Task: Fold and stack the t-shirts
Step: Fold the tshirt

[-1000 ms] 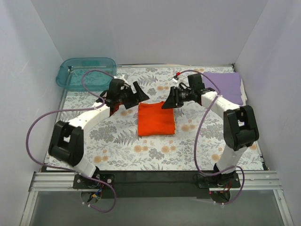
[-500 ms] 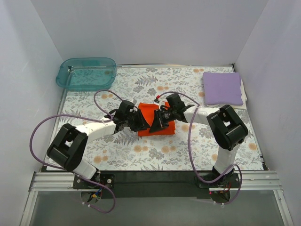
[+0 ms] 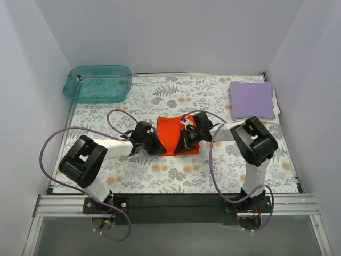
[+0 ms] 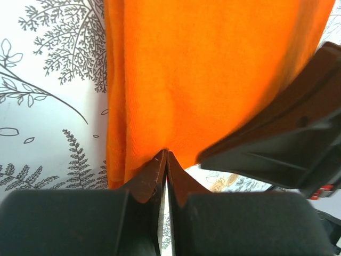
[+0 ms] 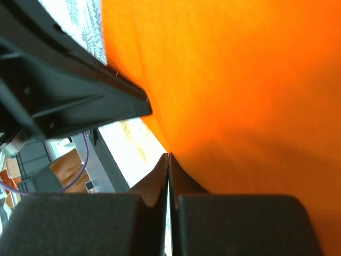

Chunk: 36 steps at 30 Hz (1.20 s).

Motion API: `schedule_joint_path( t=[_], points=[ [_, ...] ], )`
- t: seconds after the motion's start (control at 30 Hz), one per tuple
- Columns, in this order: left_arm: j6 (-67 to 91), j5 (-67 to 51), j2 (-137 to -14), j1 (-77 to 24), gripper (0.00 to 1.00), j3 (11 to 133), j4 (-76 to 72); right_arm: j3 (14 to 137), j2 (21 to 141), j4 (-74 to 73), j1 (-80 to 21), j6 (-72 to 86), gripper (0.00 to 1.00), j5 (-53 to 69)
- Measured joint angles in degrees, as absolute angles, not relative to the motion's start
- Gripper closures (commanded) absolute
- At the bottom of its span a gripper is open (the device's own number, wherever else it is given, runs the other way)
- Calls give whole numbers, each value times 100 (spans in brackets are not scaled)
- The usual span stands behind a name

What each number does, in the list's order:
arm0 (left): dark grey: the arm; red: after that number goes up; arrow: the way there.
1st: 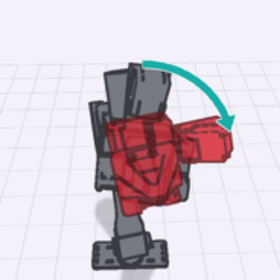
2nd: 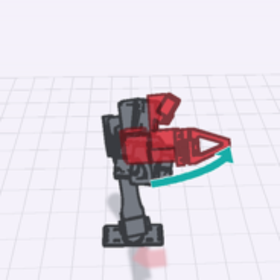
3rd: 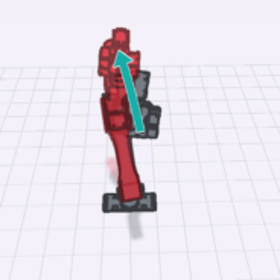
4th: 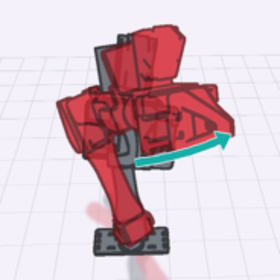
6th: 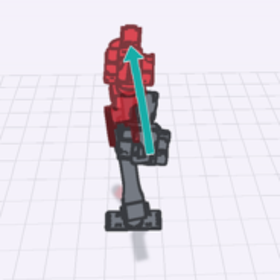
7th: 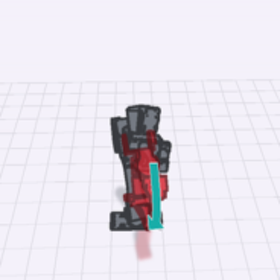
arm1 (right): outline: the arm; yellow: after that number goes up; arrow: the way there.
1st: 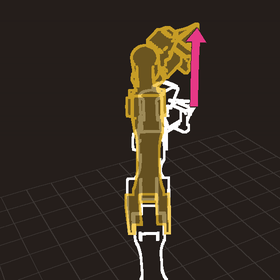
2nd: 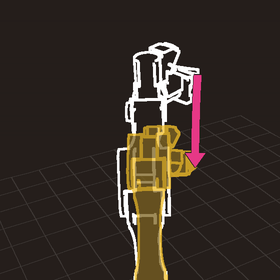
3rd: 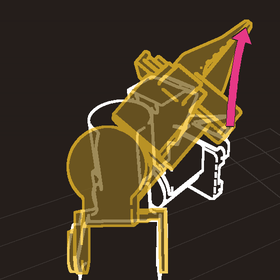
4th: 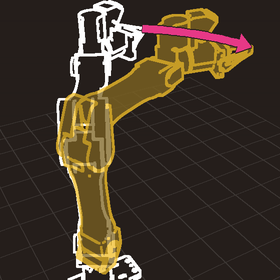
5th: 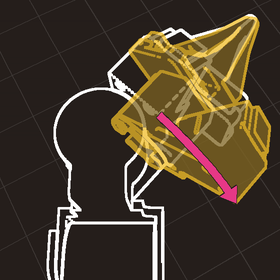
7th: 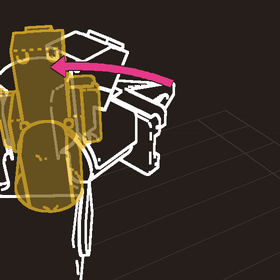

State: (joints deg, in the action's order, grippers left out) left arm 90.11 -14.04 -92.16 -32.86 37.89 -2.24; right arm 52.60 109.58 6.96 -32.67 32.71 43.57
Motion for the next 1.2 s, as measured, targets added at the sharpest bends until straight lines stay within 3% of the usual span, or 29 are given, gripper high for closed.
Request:
schedule_joint_path(
  t=[0.5, 0.73, 0.97, 1.2],
  points=[
    [9148, -1439, -9201, -3258, 94, 3721, -322, 4344, 10473, 434, -1942, 2322, 99, 4904],
    [9168, -1431, -9107, -3227, 89, 3791, -38, 4338, 10335, 78, -1643, 1992, 99, 5111],
    [9008, -1278, -8991, -2871, 72, 4565, 729, 5492, 10099, -628, -1452, 1863, 95, 4849],
    [8694, -1236, -9671, -2462, 71, 6117, 639, 7089, 10637, -558, -1260, 1964, 95, 4737]
  ],
)
